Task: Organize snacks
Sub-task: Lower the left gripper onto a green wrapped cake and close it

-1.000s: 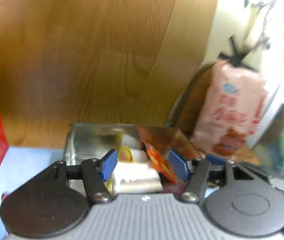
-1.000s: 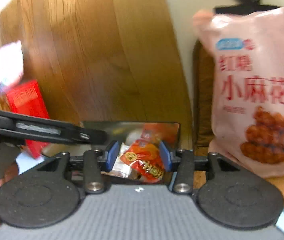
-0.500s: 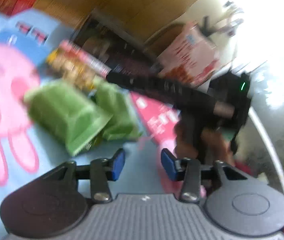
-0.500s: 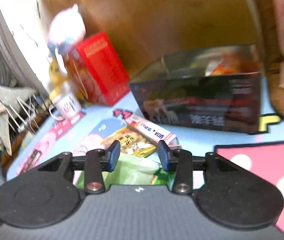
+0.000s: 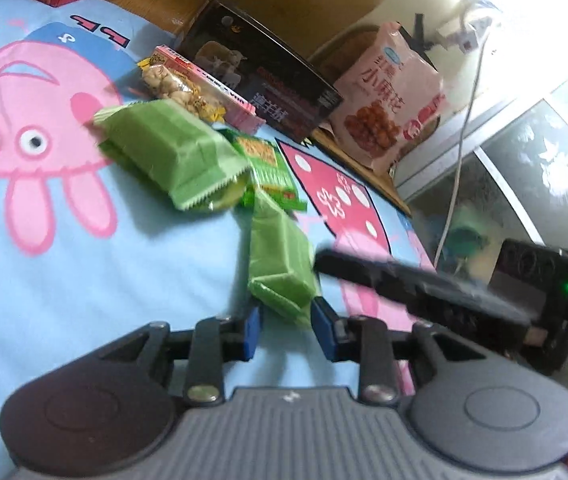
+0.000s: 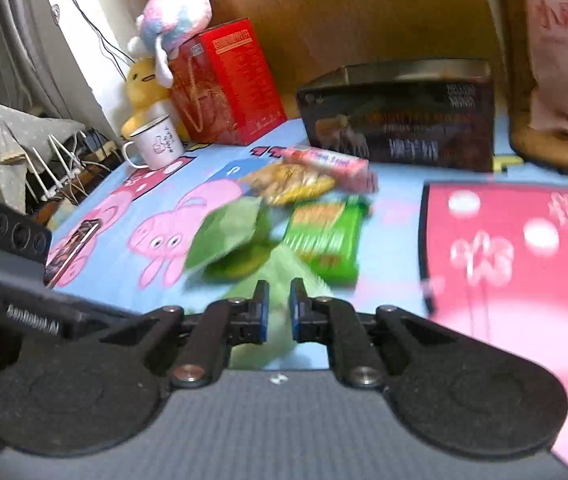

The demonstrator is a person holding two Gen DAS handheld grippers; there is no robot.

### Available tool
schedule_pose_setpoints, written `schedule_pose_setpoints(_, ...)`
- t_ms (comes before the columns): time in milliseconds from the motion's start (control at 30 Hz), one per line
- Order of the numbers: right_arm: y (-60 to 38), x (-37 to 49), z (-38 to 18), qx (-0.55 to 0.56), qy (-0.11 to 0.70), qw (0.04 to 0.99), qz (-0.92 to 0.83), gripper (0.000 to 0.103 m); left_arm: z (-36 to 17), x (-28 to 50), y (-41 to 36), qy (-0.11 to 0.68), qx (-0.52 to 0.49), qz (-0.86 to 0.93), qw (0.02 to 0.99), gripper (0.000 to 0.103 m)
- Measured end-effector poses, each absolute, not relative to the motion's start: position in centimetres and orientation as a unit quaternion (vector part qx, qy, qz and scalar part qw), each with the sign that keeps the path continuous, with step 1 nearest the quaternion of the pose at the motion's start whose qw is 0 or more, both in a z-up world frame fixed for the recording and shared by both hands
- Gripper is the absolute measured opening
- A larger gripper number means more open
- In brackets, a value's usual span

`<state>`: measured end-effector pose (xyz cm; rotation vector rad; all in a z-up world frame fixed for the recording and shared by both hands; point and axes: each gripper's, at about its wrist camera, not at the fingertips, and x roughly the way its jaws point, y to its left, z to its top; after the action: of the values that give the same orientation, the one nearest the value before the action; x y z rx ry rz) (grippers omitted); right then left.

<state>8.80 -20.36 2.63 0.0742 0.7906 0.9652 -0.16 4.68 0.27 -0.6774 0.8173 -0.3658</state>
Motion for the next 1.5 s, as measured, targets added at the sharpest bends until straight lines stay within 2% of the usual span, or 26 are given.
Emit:
schedule_pose_setpoints(100, -20.7, 6.8, 1.7, 0.078, 0.395, 0.78, 0.479, 0.015, 0.5, -1.4, 5.3, 0.383, -0.322, -0.163, 0.85, 0.03)
schedule_pose_setpoints(200, -21.2, 5.7, 1.9, 0.067, 0.37, 0.796, 0.475, 0.016, 0.5, -2.2, 6.5, 0.376, -0.344, -0.145, 0.848, 0.035)
schedule_pose_setpoints(333, -22.2, 9.3, 2.5, 0.13, 0.364, 0.809, 0.443, 0.02, 0.5, -2.2, 6.4, 0.378, -0.366, -0.15, 0.837, 0.035)
schedule_pose_setpoints(600, -20.2, 14.4, 0.2, 0.161, 0.42, 0.785, 0.426, 0.02, 0.0, -1.0, 5.5, 0.384, -0.385, -0.135, 0.828, 0.036)
schedule_pose_setpoints(867, -23.4, 8.4, 0.9, 0.157, 0.417, 0.767, 0.462, 0.018, -0.1, -1.3, 6.6, 0.381, -0.38, -0.149, 0.83, 0.038)
schedule_pose_setpoints(1000, -24.1, 4.1, 0.8, 0.142, 0.412, 0.758, 0.485, 0.026, 0.0, -1.9, 5.7, 0.387, -0.364, -0.175, 0.829, 0.039)
schedule_pose_setpoints(1100, -24.4, 1.3, 1.2, 0.105, 0.387, 0.778, 0.484, 0.028, 0.1, -3.0, 4.5, 0.387, -0.343, -0.185, 0.836, 0.039)
schedule_pose_setpoints(1333, -25.7, 0.0, 1.8, 0.095, 0.364, 0.811, 0.448, 0.028, 0.3, -5.6, 2.9, 0.394, -0.322, -0.209, 0.835, 0.039)
schedule_pose_setpoints(1500, -25.9, -1.2, 1.4, 0.092, 0.375, 0.8, 0.459, 0.028, 0.3, -6.6, 2.5, 0.397, -0.32, -0.215, 0.833, 0.04)
